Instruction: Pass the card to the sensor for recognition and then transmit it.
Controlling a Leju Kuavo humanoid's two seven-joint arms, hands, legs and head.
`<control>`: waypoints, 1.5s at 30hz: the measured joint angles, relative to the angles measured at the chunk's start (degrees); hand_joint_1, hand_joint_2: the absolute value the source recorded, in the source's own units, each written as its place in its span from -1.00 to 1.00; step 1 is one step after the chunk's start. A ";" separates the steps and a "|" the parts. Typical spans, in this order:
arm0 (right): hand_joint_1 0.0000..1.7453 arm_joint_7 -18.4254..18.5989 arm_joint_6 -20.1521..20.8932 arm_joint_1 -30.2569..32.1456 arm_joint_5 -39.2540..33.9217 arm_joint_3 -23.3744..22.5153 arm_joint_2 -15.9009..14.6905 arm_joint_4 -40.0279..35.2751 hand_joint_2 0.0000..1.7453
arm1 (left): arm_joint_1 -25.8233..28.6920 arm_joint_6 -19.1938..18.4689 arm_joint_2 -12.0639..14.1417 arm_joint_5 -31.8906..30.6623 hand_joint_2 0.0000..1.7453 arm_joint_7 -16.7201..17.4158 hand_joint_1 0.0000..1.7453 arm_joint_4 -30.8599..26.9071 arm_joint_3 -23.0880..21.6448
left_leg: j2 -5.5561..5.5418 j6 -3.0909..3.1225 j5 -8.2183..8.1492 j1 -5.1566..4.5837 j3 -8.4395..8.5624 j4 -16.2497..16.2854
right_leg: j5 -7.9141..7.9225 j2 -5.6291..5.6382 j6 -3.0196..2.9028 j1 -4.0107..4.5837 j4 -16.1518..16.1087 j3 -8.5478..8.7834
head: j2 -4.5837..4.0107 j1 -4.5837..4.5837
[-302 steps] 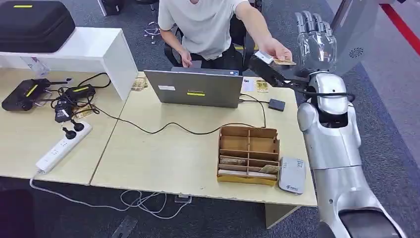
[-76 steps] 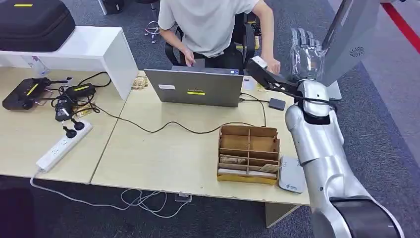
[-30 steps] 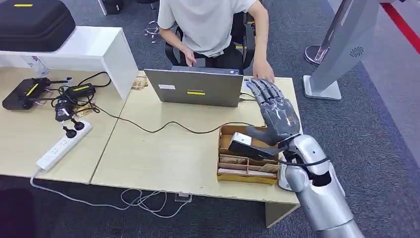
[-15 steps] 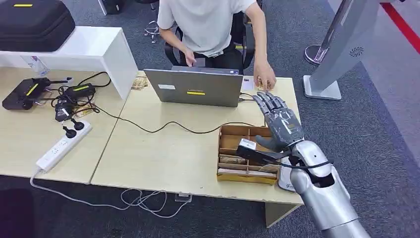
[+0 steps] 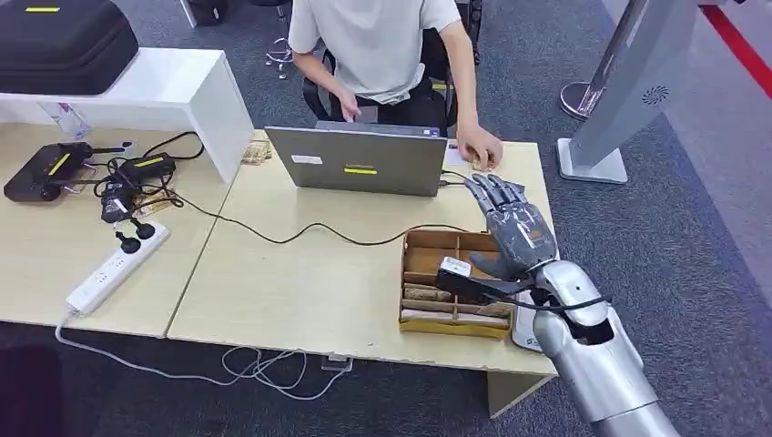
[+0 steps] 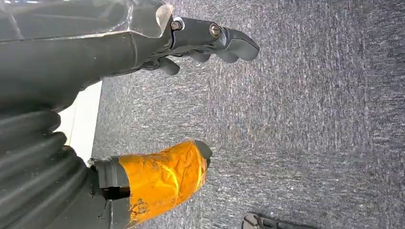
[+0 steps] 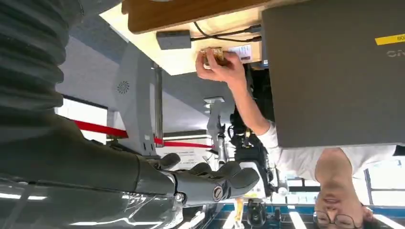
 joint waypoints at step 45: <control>-1.00 -2.12 0.09 14.33 -1.38 -10.40 -8.17 -19.67 1.00 | 0.00 1.07 -0.52 2.56 1.00 0.85 -1.00 0.02 3.56 | 0.01 0.02 -0.02 0.00 0.00 0.01 | -0.01 0.00 0.01 0.00 -0.04 -0.01 | 0.00 0.00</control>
